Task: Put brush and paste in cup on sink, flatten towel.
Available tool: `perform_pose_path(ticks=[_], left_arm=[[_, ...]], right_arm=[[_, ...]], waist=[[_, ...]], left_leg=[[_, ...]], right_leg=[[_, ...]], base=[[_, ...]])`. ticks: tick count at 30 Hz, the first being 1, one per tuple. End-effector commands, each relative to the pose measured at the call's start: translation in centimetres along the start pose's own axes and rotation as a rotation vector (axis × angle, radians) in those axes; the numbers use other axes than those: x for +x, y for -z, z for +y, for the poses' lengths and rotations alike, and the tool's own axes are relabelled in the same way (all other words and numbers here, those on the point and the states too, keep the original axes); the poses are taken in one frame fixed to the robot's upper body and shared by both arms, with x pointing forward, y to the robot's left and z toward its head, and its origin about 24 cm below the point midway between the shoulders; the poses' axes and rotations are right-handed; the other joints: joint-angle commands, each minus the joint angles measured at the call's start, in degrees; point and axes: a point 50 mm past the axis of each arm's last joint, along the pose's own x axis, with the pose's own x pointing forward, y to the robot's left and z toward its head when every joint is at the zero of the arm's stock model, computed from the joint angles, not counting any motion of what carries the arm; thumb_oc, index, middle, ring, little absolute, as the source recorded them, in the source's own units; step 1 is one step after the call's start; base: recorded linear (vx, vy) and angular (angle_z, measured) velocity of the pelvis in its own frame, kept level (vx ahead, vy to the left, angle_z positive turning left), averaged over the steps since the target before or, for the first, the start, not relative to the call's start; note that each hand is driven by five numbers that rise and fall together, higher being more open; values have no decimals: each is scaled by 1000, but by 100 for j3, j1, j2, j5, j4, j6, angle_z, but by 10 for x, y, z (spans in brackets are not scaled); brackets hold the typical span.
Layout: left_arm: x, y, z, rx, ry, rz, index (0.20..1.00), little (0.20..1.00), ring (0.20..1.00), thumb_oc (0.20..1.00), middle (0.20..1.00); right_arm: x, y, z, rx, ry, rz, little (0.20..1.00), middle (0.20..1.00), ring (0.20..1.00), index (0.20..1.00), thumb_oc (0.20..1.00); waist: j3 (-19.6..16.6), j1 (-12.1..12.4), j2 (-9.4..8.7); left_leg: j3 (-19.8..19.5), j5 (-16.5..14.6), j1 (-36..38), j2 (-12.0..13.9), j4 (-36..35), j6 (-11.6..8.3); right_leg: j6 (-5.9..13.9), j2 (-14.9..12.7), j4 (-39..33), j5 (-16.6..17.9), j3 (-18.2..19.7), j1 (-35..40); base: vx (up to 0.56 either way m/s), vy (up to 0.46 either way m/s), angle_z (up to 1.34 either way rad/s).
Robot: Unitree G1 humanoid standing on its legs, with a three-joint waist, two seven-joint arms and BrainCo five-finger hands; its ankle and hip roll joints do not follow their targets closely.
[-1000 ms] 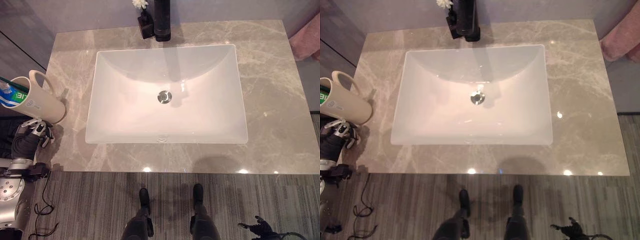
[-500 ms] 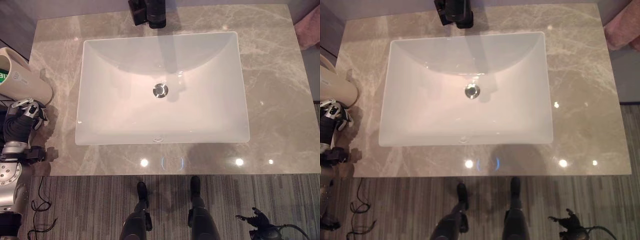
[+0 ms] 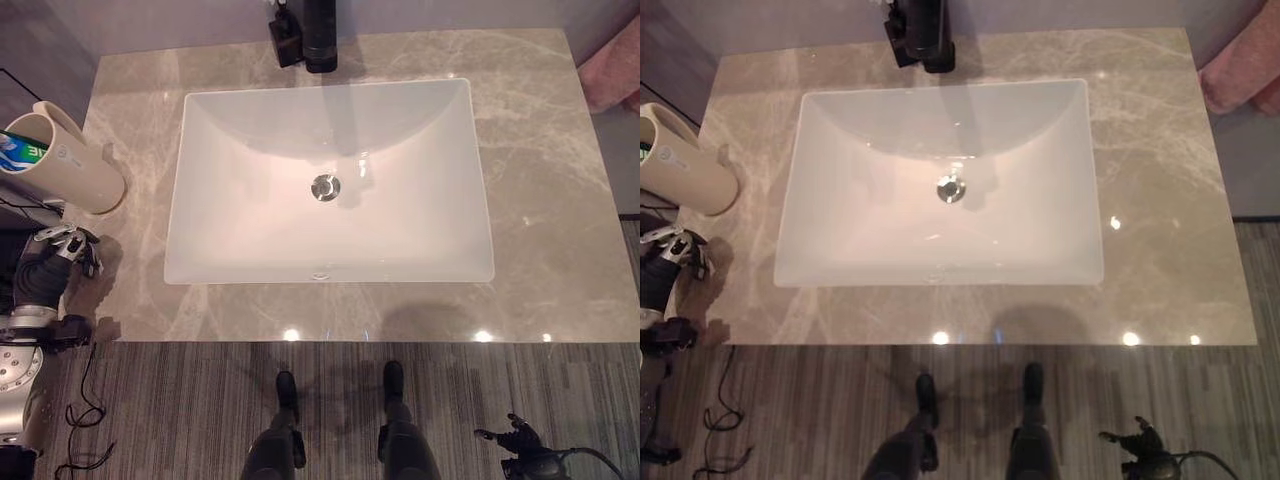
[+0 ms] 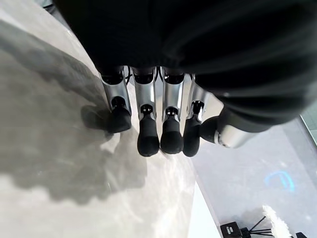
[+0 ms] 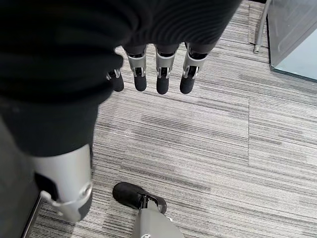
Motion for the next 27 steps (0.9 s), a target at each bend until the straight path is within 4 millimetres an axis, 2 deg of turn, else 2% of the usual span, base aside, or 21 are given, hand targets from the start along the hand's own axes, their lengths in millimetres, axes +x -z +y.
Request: perform_pose_path(ticks=[1, 2, 16, 27], left_arm=[[7, -16, 21, 58, -108, -76, 200, 200, 200, 200, 200], [9, -18, 25, 51, -152, -93, 200, 200, 200, 200, 200], [23, -36, 26, 54, -215, -182, 200, 200, 200, 200, 200], [34, -61, 35, 91, -267, -270, 200, 200, 200, 200, 200]], right_arm=[[1, 1, -11, -29, 41, 5, 1000, 1000, 1000, 1000, 1000], [1, -1, -9, -25, 38, 1, 1000, 1000, 1000, 1000, 1000], [1, -4, -5, -9, 30, -8, 1000, 1000, 1000, 1000, 1000], [3, -11, -6, -13, 28, -31, 1000, 1000, 1000, 1000, 1000]], waist=[[-80, -34, -167], [-59, -42, -174], [123, -116, -290], [207, -150, -362]], left_leg=[[-199, 43, -121, -106, 21, -68], [-203, 50, -155, -121, 21, -69], [-146, 110, -372, -101, 21, -61], [-86, 163, -614, 9, 21, -102]], right_leg=[[467, -514, -11, 52, -290, 350], [468, -510, -11, 54, -300, 327], [481, -460, -11, 155, -216, 58], [514, -395, -11, 226, -158, -230]], base=[[0, 0, 0], [0, 0, 0], [0, 0, 0], [28, -2, -4]])
